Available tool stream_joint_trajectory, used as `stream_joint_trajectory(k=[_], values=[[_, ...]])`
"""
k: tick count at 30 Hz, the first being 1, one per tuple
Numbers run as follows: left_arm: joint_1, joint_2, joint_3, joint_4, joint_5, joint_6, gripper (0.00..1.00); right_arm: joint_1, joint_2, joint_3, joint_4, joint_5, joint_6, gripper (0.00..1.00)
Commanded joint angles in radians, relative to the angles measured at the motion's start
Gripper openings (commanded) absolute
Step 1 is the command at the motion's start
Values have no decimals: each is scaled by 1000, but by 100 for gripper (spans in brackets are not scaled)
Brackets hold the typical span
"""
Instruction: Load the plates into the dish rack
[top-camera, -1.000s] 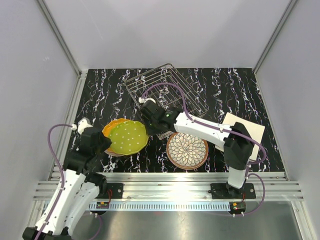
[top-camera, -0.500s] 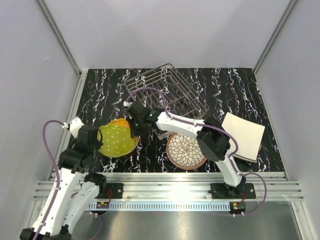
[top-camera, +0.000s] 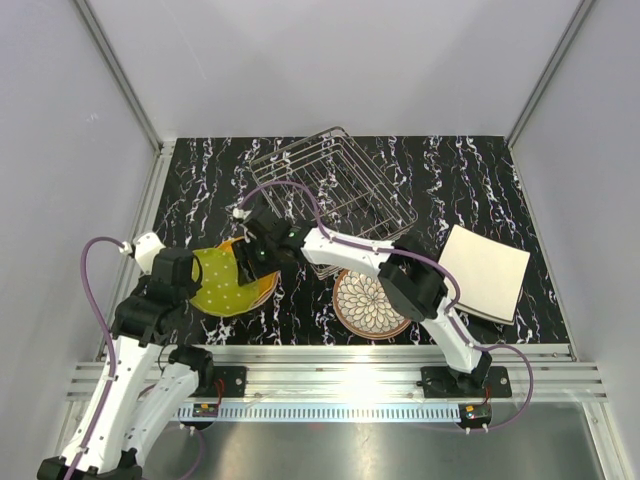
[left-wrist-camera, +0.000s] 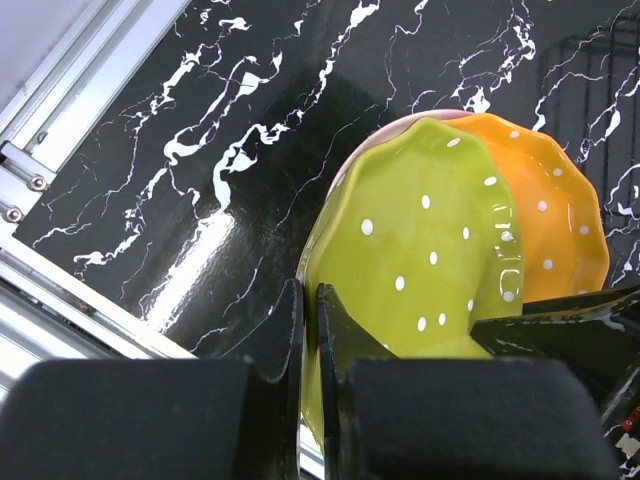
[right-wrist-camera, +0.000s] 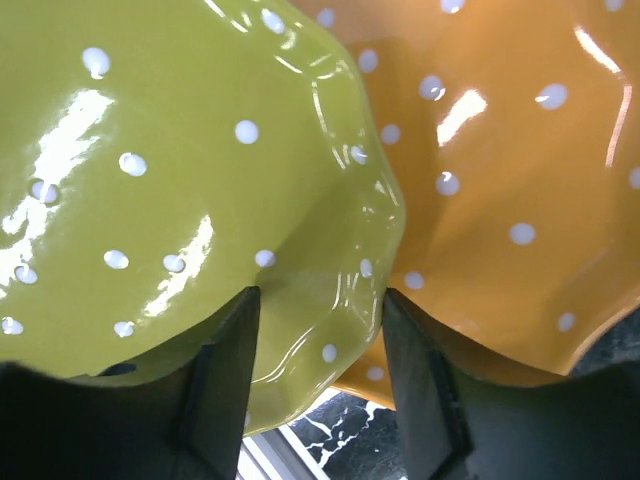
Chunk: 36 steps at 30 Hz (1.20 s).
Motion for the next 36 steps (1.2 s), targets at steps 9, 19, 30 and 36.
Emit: stream_joint_trajectory(k=[9, 19, 30, 36], values=[[-12, -3, 57, 123, 63, -10, 0, 24, -92, 39, 103, -14, -20, 90], [-12, -9, 66, 113, 62, -13, 0, 1, -175, -48, 141, 91, -89, 100], [-12, 9, 91, 96, 43, -10, 0, 53, -549, -470, 409, 177, -294, 100], [-12, 31, 100, 100, 56, -16, 0, 212, -623, -604, 504, 374, -443, 100]])
